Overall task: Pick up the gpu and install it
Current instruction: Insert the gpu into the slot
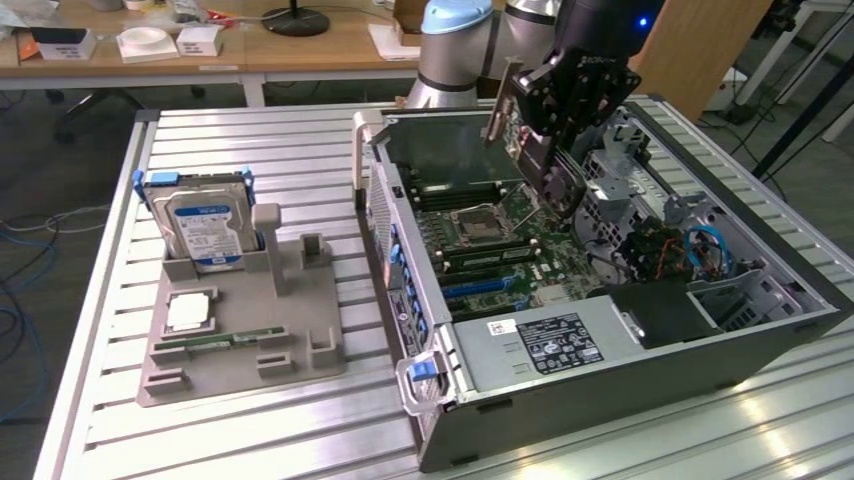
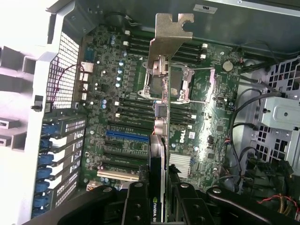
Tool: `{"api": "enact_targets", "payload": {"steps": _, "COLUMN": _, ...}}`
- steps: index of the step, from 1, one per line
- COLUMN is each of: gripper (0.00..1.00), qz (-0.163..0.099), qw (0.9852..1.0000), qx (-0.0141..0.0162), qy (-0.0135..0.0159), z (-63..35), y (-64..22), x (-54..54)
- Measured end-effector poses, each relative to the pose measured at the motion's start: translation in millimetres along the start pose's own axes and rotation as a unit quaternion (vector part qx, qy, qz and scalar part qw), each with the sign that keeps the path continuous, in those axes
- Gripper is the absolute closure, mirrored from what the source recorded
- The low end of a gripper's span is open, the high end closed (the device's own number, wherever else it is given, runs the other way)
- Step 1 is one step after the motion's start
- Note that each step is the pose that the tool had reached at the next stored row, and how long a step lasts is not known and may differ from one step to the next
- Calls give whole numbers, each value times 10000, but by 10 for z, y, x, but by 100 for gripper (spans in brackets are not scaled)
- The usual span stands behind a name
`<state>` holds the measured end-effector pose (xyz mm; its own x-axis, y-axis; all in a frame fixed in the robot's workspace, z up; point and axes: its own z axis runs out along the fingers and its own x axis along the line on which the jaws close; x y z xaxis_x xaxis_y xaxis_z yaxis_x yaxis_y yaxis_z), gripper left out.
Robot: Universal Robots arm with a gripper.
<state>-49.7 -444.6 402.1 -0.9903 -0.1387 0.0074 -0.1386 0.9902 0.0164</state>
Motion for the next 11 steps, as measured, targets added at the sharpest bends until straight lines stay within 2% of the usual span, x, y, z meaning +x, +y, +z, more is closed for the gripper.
{"api": "enact_targets", "payload": {"steps": 11, "gripper": 74, "qz": -165, "qw": 9999, "qx": 1, "qy": 3, "z": 5, "y": 0, "x": 0}}
